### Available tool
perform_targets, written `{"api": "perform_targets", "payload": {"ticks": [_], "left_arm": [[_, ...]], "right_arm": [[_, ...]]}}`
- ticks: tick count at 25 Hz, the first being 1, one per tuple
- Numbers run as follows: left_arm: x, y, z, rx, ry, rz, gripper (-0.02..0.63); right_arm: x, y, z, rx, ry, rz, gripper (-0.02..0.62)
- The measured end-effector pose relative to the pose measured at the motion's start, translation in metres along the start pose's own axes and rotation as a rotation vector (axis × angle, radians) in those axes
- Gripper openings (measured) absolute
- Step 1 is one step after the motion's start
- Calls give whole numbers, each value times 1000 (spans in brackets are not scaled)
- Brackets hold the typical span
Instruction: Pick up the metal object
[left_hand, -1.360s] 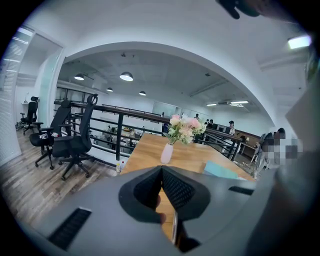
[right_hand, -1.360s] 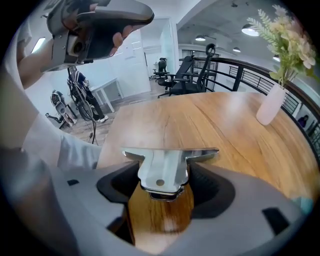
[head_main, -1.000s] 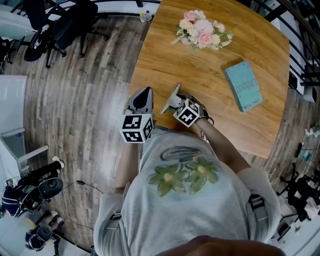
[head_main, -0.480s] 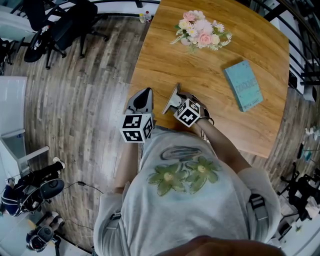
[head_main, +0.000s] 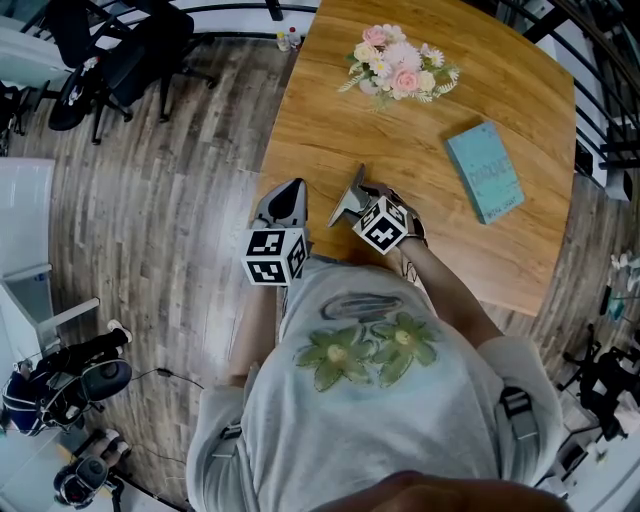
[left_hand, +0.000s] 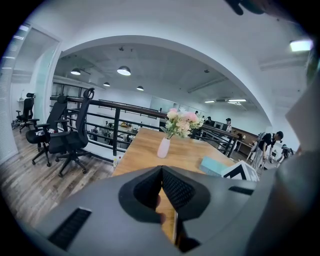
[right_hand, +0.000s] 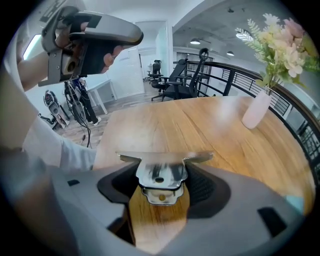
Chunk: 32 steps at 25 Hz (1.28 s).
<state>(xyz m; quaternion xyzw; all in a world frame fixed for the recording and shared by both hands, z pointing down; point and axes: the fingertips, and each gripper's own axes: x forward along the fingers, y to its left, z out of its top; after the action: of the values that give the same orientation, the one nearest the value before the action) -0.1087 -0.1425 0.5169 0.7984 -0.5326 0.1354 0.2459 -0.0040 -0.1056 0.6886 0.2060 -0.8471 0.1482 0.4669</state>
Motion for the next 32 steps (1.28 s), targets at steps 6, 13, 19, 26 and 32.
{"api": "perform_targets", "payload": {"ticks": [6,13,19,26,32], "left_arm": [[2,-2,-2,5,8,-10,11],[2,-1,-3,9,10,-11,11],[1,-1,-2,10,9,-14,9],[1,0,0,7,5,-15,11],[-3,1,4,-2,-4,-10,11]], "right_arm": [[-10,-7,6,20,-29,-12,291],[-25,-12,14,45,-74,-31,291],[-37,-16,24,49,-104,-49,291],[-52,-21,36,55,-149,-78,291],[-71,-21,47,50,-190,-86,291]]}}
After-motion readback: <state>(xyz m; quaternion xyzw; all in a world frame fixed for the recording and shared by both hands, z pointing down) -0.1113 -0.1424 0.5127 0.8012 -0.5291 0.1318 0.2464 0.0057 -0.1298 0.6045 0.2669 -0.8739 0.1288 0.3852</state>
